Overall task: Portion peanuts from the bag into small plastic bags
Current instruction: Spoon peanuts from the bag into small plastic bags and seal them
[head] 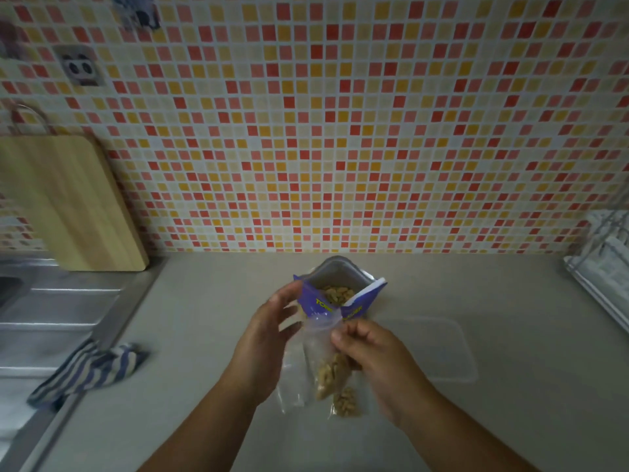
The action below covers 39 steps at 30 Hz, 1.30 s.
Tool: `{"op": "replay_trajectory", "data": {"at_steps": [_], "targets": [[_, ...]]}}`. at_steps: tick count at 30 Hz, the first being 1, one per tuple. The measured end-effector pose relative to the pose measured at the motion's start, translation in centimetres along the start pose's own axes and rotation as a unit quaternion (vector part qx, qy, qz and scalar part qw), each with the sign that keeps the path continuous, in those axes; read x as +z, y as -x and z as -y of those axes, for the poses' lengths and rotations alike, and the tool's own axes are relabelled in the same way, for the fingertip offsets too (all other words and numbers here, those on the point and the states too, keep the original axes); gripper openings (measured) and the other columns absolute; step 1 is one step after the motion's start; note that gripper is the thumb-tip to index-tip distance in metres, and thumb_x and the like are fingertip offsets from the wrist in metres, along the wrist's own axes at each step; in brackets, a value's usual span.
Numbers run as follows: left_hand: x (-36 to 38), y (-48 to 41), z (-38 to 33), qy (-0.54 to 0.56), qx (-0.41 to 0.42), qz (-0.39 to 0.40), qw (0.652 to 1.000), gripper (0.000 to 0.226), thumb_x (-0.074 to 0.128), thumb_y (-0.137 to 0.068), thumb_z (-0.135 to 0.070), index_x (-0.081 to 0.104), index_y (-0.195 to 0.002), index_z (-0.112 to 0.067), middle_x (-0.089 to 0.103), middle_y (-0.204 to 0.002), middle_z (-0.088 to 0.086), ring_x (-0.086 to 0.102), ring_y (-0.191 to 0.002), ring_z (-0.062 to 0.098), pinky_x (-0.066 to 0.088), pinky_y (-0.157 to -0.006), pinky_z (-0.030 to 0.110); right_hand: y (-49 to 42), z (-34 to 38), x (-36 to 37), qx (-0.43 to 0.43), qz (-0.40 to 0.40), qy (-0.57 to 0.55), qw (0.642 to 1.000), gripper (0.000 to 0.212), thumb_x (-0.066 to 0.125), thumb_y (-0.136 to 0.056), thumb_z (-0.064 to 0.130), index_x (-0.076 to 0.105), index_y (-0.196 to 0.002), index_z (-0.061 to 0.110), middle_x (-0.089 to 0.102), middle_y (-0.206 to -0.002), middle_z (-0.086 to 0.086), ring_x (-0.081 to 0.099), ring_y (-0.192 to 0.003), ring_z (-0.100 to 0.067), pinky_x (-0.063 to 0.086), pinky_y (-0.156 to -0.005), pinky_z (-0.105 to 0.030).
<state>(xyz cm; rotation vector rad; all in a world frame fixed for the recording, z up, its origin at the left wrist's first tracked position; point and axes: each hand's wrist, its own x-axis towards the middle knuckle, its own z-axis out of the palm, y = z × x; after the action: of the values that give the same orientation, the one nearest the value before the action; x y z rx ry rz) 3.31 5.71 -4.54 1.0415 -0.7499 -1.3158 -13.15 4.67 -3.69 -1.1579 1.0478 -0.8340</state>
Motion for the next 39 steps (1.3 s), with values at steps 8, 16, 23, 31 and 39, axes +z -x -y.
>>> {"op": "replay_trajectory", "data": {"at_steps": [8,16,23,31,39], "targets": [[-5.9,-3.0,8.1,-0.484,-0.160,-0.184,0.840,0.061,0.072,-0.075,-0.039,0.051,-0.125,-0.012,0.057,-0.117,0.016,0.058,-0.105,0.030,0.047,-0.094,0.035,-3.1,-9.5,0.4,0.125,-0.125,0.216,0.960,0.027,0.067,-0.083,0.024,0.054,-0.060,0.023,0.060,-0.063,0.006,0.058,-0.070,-0.016,0.045,-0.070,-0.026],[-7.0,-2.8,8.1,-0.571,-0.112,-0.110,0.806,0.024,0.068,-0.074,-0.012,0.058,-0.089,-0.028,0.057,-0.071,-0.003,0.058,-0.075,0.024,0.044,-0.069,0.029,-3.9,-11.9,0.2,0.084,-0.166,0.353,0.917,0.021,0.059,-0.086,0.032,0.049,-0.069,0.023,0.071,-0.086,-0.008,0.065,-0.086,-0.026,0.047,-0.072,-0.031],[-8.6,-2.7,7.1,-0.567,-0.056,-0.078,0.818,0.040,0.067,-0.071,-0.002,0.051,-0.072,-0.039,0.068,-0.071,-0.002,0.059,-0.063,0.006,0.040,-0.056,0.008,-3.9,-11.9,-0.4,0.081,-0.164,0.329,0.927,0.018,0.063,-0.083,0.039,0.056,-0.073,0.026,0.073,-0.086,0.000,0.067,-0.085,-0.020,0.050,-0.075,-0.029],[-9.0,-2.4,5.2,-0.584,-0.036,-0.034,0.810,0.041,0.070,-0.076,-0.009,0.063,-0.112,-0.027,0.062,-0.096,-0.006,0.060,-0.061,0.001,0.039,-0.062,0.002,-3.5,-10.8,-0.6,0.071,-0.172,0.345,0.920,0.032,0.065,-0.082,0.041,0.061,-0.104,0.018,0.070,-0.100,0.000,0.065,-0.094,-0.018,0.048,-0.082,-0.025],[-5.1,-0.6,0.5,-0.445,0.017,0.058,0.893,0.047,0.071,-0.077,-0.002,0.059,-0.108,-0.035,0.073,-0.083,-0.005,0.068,-0.074,0.012,0.053,-0.075,0.022,-2.3,-6.5,1.2,-0.043,-0.083,0.244,0.965,0.019,0.068,-0.081,0.035,0.061,-0.099,0.035,0.052,-0.077,0.009,0.048,-0.066,-0.003,0.040,-0.067,-0.015]]}}
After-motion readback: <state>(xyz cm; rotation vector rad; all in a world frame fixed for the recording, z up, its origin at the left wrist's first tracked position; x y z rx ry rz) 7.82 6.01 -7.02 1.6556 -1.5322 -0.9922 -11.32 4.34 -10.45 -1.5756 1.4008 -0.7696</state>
